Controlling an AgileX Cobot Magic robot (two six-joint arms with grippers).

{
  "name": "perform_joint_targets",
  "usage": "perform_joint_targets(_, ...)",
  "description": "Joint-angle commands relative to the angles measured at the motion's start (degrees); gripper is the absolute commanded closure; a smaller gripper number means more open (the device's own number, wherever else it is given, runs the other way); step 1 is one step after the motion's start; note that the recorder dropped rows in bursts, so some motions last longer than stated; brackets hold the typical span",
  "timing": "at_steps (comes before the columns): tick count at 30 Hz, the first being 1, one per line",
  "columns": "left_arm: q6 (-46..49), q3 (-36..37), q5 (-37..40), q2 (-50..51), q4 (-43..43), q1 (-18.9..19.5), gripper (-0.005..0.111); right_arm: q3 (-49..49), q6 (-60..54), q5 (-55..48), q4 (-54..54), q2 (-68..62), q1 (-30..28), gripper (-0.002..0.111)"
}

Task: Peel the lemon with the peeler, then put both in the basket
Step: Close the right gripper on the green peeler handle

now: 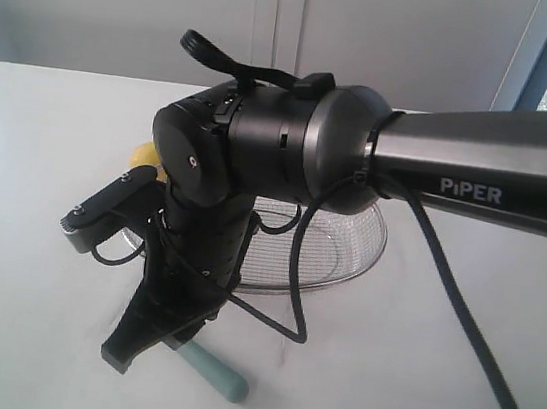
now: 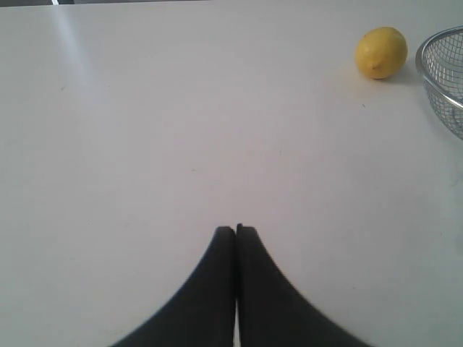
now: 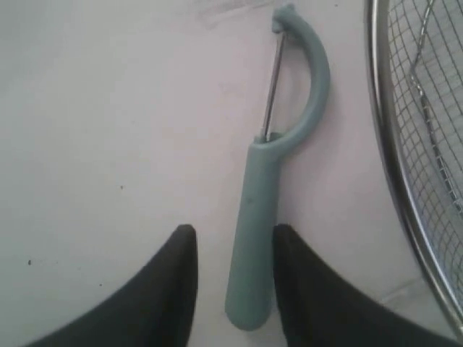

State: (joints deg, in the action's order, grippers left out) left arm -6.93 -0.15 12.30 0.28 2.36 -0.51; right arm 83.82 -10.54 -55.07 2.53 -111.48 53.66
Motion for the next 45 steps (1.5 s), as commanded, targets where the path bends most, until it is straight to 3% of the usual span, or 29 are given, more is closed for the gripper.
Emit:
perform_joint_targets(1, -0.4, 0.2, -0.3, -0.3, -0.3, -0.4, 0.107, 0.1, 0.4, -0.1, -0.7, 0.0, 0.0, 0.058)
perform_joint_targets(20, -0.4, 0.2, -0.3, -0.3, -0.3, -0.4, 0.107, 0.1, 0.5, -2.9, -0.8, -4.0, 0.0, 0.055)
perform_joint_targets(45, -0.4, 0.2, -0.3, -0.3, -0.3, -0.4, 0.107, 0.1, 2.2, 1.7, -3.9, -8.4, 0.0, 0.058)
